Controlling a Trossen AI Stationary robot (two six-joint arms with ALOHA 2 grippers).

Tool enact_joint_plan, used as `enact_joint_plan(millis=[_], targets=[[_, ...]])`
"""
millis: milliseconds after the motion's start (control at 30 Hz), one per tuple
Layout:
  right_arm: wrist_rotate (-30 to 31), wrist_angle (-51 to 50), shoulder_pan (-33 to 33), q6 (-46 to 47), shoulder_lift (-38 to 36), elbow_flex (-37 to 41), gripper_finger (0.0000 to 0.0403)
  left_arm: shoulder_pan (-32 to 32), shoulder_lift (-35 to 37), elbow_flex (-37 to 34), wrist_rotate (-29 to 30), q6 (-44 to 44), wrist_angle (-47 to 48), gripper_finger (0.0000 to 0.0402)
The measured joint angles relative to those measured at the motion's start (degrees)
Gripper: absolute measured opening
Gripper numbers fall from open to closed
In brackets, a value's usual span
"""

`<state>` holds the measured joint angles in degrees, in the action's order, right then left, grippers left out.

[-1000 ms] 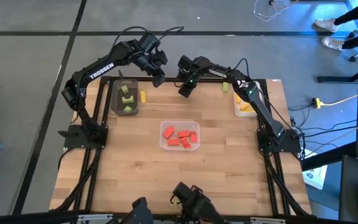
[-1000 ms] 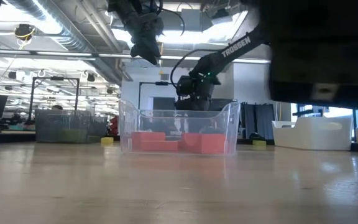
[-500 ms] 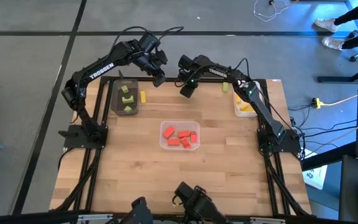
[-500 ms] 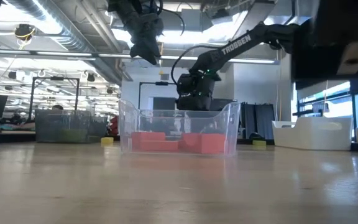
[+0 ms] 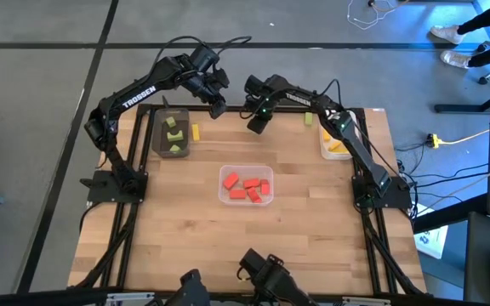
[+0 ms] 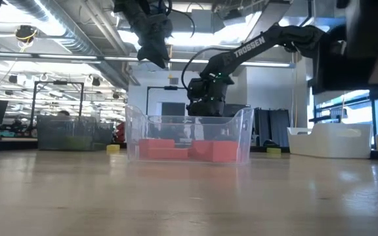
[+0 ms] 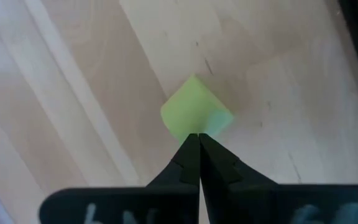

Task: Sort & place blocks by color
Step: Put the green block into the black bin

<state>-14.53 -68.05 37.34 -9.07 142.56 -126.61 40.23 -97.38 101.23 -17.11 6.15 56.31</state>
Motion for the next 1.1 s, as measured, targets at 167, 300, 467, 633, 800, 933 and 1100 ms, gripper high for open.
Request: enact_joint_plan(millis=[167,300,467,633,800,933,1100], targets=[[0.00,-0.41,0.02,-0.07,0.00,1.08,0.0000,0.00,0.00,0.00,-0.04,0.00,0.00,0.0182],[-0.13,0.16,0.02,-0.27,0.25,1.29,0.0000,0.00,0.00,0.00,-0.04,0.01,0.00,0.0182],[-2.49,3.03,0.03,-3.39,1.04,1.18,0.0000,-0.02,0.00,0.00,-0.07,0.01,0.00,0.0182],[-3.72,6.26,0.00,-3.66,1.97,1.34,0.0000,0.00,0.00,0.00,0.05,0.02,0.00,0.0182],[-4.09,8.61,0.01,-7.72,1.99,1.40,0.0000,-0.02,0.00,0.00,0.30,0.02,-0.05,0.0182],[-4.36,9.14,-0.04,-9.23,1.99,0.97,0.0000,-0.03,0.00,0.00,3.41,0.02,-0.02,0.0182],[-3.21,2.93,0.58,-9.45,0.48,-4.56,0.0000,-0.02,0.00,0.00,4.55,1.95,0.04,0.0182]])
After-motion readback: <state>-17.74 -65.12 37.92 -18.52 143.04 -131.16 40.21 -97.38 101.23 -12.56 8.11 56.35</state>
